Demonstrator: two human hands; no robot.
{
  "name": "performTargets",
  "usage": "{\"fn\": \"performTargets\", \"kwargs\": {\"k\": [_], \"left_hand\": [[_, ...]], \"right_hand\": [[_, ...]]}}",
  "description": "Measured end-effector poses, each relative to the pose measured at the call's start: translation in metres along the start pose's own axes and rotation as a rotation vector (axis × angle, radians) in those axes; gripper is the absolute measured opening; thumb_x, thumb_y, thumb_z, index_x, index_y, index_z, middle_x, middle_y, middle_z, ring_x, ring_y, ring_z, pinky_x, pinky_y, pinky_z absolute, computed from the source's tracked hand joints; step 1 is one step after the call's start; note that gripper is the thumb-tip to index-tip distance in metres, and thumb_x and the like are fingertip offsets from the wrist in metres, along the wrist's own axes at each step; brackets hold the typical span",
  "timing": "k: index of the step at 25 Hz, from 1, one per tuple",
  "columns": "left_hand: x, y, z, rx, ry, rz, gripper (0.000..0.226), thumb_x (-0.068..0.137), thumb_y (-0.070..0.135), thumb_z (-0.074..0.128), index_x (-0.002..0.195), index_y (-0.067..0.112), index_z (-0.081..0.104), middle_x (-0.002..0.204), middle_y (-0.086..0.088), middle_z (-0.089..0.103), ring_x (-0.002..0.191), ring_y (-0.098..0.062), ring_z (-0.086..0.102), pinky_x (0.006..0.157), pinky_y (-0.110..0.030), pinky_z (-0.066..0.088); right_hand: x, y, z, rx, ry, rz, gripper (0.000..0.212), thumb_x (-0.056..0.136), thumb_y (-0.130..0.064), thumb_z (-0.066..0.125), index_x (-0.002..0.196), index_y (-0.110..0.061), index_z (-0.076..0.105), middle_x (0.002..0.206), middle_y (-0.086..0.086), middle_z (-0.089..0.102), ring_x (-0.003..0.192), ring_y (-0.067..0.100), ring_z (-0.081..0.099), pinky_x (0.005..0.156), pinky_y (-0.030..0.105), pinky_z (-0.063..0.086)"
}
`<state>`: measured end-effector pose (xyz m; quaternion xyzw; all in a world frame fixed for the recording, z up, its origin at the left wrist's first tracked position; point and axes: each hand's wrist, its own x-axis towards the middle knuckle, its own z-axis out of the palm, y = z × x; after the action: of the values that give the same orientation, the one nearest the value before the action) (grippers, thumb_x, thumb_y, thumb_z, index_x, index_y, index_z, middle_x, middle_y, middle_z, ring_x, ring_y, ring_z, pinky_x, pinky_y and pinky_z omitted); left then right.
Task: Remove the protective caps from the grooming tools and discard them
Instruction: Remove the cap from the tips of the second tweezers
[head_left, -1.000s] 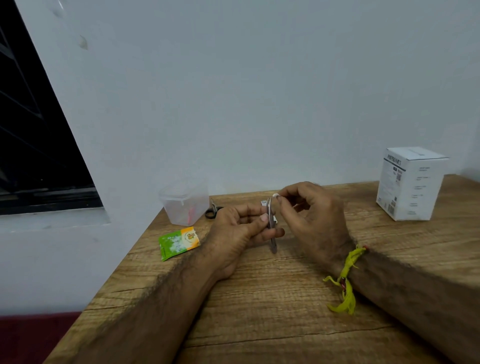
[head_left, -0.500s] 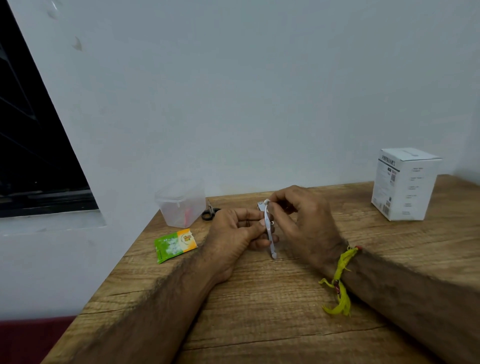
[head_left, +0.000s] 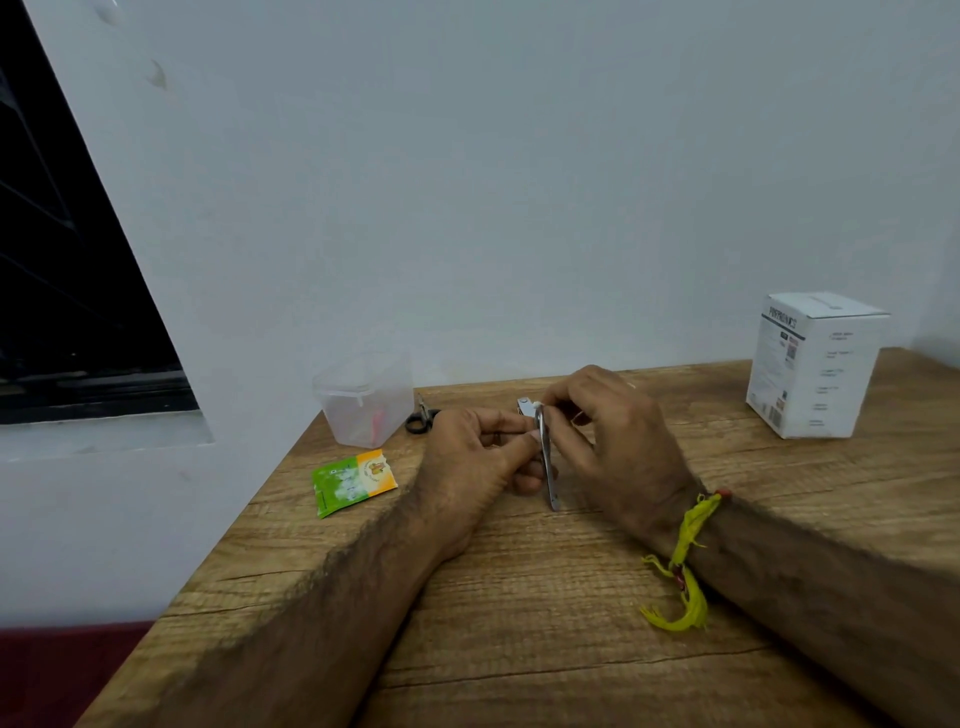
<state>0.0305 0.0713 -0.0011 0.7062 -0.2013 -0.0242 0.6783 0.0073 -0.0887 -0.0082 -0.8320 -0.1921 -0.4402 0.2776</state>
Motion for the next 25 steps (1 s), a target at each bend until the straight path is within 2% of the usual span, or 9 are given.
{"fn": "performTargets", "kwargs": {"k": [4, 11, 16, 20, 25], "left_hand": [[-0.0006, 0.0006, 0.0011, -0.028, 0.0, 0.005, 0.009, 0.088, 0.004, 0.072, 0.096, 0.002, 0.076, 0.083, -0.015, 0.077, 0.067, -0.019, 0.072, 0.06, -0.026, 0.061], [-0.0012, 0.0013, 0.0008, -0.032, -0.003, -0.007, 0.012, 0.088, 0.004, 0.073, 0.099, -0.001, 0.075, 0.087, -0.019, 0.076, 0.078, -0.031, 0.075, 0.066, -0.033, 0.063], [-0.0023, 0.0023, 0.0004, -0.032, 0.006, -0.018, 0.013, 0.088, 0.003, 0.072, 0.1, -0.001, 0.074, 0.087, -0.017, 0.077, 0.072, -0.024, 0.074, 0.062, -0.03, 0.062], [-0.0016, 0.0017, -0.0006, -0.031, 0.007, -0.012, 0.014, 0.087, 0.004, 0.073, 0.101, 0.001, 0.075, 0.087, -0.017, 0.077, 0.073, -0.025, 0.074, 0.065, -0.033, 0.063], [-0.0006, 0.0012, 0.0004, -0.01, 0.002, 0.001, 0.013, 0.089, 0.003, 0.071, 0.102, 0.001, 0.075, 0.087, -0.017, 0.077, 0.071, -0.023, 0.073, 0.064, -0.031, 0.062]], "right_hand": [[-0.0017, -0.0031, 0.0, -0.004, -0.04, -0.033, 0.005, 0.09, -0.015, 0.063, 0.089, -0.012, 0.067, 0.085, -0.003, 0.061, 0.078, 0.013, 0.057, 0.07, 0.04, 0.052], [-0.0004, -0.0035, -0.0014, 0.034, -0.011, -0.017, 0.002, 0.089, -0.01, 0.067, 0.089, -0.01, 0.069, 0.084, -0.002, 0.063, 0.077, 0.013, 0.059, 0.071, 0.038, 0.054], [-0.0014, -0.0032, -0.0021, 0.022, -0.006, -0.028, 0.003, 0.088, -0.011, 0.067, 0.088, -0.011, 0.07, 0.083, -0.003, 0.064, 0.077, 0.012, 0.059, 0.071, 0.035, 0.053], [-0.0029, -0.0024, -0.0023, 0.025, -0.011, -0.023, 0.003, 0.088, -0.011, 0.068, 0.088, -0.01, 0.07, 0.083, -0.002, 0.065, 0.078, 0.012, 0.06, 0.071, 0.035, 0.054], [0.0023, -0.0026, 0.0, 0.029, 0.066, -0.001, 0.002, 0.088, -0.006, 0.07, 0.089, -0.008, 0.071, 0.083, 0.0, 0.066, 0.076, 0.012, 0.061, 0.071, 0.027, 0.052]]}}
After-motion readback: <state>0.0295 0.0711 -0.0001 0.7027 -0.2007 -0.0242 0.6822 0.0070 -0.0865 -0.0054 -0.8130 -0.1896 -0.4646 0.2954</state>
